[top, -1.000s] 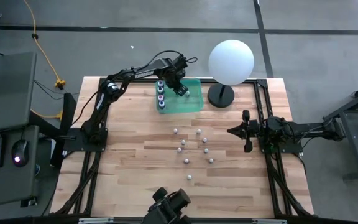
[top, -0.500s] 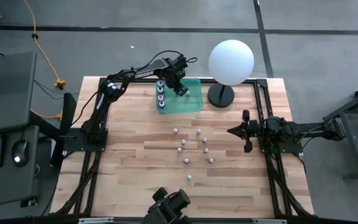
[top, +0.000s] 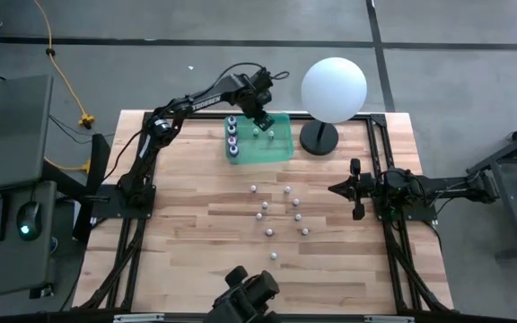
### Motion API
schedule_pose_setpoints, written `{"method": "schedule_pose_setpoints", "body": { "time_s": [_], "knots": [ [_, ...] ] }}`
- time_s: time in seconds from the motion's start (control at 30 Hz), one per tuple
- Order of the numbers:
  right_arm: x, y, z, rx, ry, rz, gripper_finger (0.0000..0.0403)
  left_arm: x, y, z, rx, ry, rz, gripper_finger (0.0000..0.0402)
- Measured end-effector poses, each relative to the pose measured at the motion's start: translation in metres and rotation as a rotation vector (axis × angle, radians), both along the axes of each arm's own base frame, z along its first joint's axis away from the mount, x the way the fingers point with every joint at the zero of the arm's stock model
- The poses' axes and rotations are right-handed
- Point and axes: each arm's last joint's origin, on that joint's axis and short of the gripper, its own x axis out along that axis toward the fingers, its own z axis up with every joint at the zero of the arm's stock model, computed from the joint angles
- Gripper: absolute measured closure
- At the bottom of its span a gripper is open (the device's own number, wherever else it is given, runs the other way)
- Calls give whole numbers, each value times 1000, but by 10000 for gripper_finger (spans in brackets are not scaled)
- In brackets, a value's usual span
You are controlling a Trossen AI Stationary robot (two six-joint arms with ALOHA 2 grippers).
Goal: Pick & Place food coloring
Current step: Put the small brown food coloring bottle into the green bin
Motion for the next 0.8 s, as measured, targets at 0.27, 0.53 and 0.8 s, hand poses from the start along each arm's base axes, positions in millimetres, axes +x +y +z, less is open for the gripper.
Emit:
{"method": "schedule_pose_setpoints", "body": {
  "time_s": [0.27,0.53,0.8],
  "knots": [
    [0,0,0,0,0,0,402,-3,-3,42,3,-29,-37,268],
    [0,0,0,0,0,0,402,-20,-28,83,-80,-55,-129,268],
    [0,0,0,0,0,0,402,-38,-79,117,-219,-32,-347,268]
  ]
}}
